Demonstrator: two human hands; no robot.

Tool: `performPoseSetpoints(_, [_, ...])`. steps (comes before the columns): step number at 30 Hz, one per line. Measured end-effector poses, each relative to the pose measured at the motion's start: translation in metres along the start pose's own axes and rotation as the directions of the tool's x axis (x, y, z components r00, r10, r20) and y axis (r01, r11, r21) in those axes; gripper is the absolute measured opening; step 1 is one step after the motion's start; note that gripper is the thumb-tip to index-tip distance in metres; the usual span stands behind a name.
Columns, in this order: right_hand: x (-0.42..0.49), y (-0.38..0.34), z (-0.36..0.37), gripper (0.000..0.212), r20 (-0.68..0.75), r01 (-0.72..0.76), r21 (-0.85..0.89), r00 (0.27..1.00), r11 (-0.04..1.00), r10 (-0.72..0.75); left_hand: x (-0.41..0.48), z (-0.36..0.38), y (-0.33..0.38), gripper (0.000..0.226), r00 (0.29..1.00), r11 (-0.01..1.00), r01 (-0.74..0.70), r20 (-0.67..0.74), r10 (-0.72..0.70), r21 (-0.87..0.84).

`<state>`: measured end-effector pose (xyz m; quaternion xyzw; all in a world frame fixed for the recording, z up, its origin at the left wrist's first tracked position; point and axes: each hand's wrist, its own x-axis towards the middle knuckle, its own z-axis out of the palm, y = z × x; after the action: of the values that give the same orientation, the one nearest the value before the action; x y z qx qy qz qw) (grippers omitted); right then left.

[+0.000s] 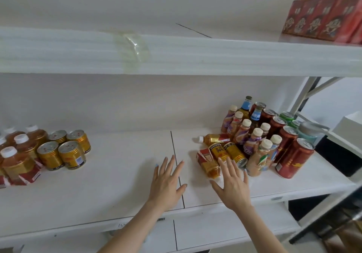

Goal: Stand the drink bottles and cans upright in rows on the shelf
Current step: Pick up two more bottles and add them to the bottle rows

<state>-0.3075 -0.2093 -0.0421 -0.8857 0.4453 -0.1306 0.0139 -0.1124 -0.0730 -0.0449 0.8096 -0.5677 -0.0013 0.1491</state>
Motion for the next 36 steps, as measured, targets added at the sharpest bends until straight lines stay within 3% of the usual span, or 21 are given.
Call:
performPoseSetpoints(7, [0.045,0.045,-0.01,0.077,0.009,0.021,0.037,1.0,0.999,-0.021,0.044,0.021,0.038,0.081,0.997,0.998,-0.064,0.037,0.063,0.013])
performPoseSetpoints(19, [0.164,0.076,0.0,0.075,0.051,0.223,0.014,0.973,0.975,-0.223,0.098,0.061,0.059,0.09,0.966,0.99,-0.144,0.219,0.139,0.008])
performPoseSetpoints(23, [0.188,0.074,0.005,0.071,0.044,0.277,0.036,0.959,0.96,-0.279,0.105,0.061,0.055,0.086,0.965,0.986,-0.167,0.204,0.166,-0.012])
performPoseSetpoints(32, [0.238,0.059,0.018,0.072,0.307,0.335,0.131,0.881,0.933,-0.36,0.11,0.061,0.052,0.074,0.974,0.984,-0.178,0.135,0.18,-0.028])
performPoseSetpoints(36, [0.25,0.062,0.024,0.064,0.415,0.284,0.159,0.85,0.946,-0.325,0.108,0.056,0.048,0.072,0.972,0.977,-0.193,0.115,0.203,-0.092])
